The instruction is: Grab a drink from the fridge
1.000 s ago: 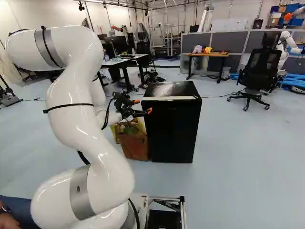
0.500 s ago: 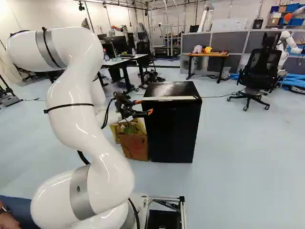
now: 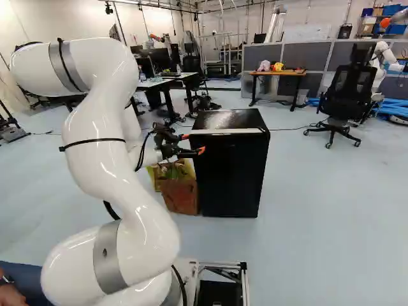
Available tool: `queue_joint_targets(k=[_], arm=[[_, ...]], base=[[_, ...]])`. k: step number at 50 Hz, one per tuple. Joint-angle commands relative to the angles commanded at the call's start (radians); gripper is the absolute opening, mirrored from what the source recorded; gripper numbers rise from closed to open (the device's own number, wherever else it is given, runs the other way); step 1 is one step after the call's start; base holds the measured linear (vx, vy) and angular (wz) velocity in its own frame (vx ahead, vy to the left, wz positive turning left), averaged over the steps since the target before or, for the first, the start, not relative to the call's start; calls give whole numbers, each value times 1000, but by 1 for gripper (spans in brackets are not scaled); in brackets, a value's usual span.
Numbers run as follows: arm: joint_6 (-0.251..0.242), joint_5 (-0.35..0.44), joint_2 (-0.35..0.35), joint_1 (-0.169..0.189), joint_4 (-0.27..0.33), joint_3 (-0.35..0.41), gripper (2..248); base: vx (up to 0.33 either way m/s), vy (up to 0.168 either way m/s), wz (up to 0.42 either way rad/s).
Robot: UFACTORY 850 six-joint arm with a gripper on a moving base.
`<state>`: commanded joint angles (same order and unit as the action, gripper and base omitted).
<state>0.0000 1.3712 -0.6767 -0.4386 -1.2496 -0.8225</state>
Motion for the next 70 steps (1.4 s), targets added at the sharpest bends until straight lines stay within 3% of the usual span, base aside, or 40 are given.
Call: queue_joint_targets(k=[43, 70], arm=[[0, 0, 0, -2, -114, -1, 247], [0, 0, 29, -36, -202, 58, 247]], base=[[-1, -1, -4], [0, 0, 0]])
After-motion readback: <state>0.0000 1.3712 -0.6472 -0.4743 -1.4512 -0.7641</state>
